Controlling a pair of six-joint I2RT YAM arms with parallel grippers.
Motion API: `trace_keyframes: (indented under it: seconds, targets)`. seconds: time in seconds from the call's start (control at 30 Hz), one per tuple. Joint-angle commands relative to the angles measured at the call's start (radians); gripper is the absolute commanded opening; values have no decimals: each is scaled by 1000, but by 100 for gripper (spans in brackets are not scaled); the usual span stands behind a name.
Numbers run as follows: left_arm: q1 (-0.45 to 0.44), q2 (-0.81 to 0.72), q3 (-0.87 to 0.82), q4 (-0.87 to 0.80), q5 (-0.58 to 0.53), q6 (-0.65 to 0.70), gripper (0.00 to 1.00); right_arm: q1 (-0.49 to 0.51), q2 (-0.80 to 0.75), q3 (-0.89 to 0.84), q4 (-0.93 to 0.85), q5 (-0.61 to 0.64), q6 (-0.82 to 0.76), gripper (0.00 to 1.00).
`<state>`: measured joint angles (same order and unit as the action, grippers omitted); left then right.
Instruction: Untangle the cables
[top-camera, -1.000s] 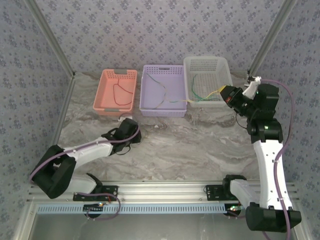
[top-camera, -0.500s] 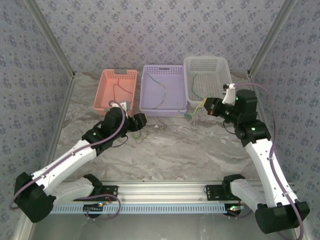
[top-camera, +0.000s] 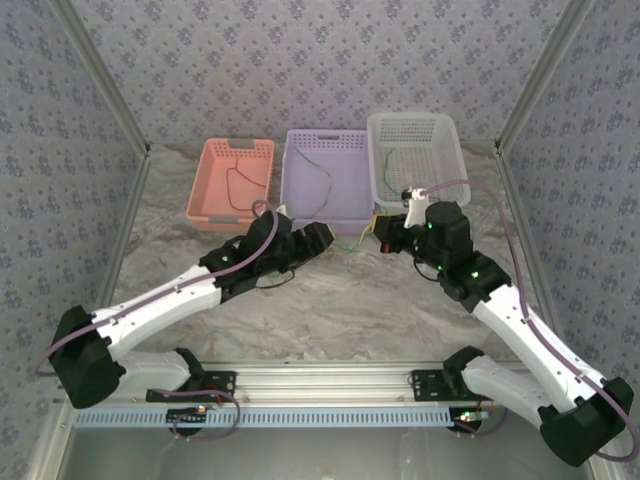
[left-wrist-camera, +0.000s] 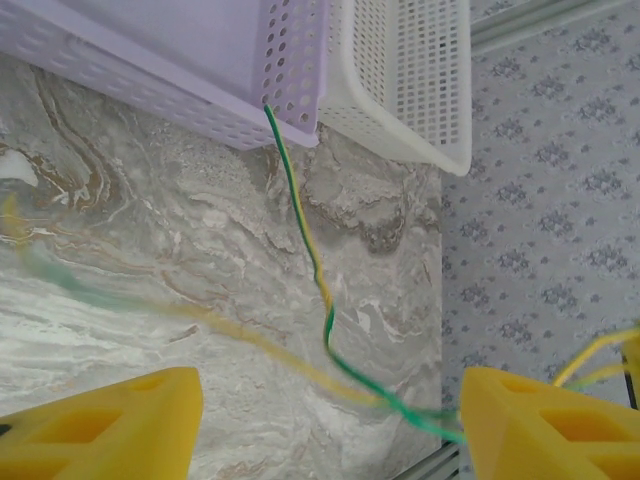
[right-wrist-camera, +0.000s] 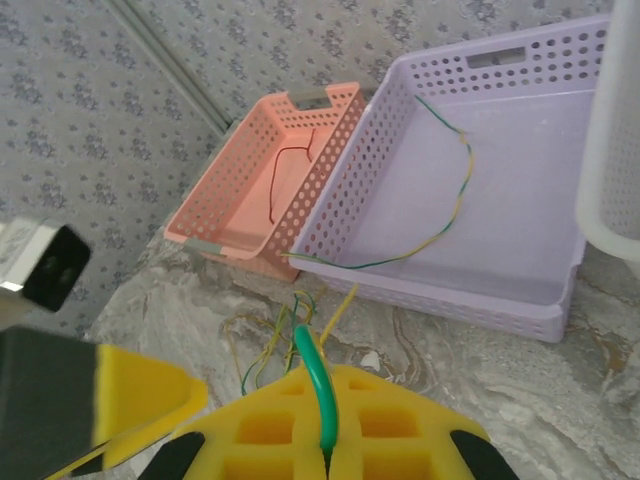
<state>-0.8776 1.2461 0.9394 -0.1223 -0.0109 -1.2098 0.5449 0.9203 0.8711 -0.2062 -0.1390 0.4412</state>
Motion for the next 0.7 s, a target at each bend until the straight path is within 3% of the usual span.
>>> trace_keyframes:
  seconds: [0.0,0.47,0.67]
  targets:
    - [-5,28,55,66,5,-83,65,42,-32,-25,86,64,-41,0]
    - [20,119,70,93,34,-134,50,92,-94,-73,129,69,-55,0]
    - [21,139,75,113,52,-137,29,96,-105,-75,111,76,-62,0]
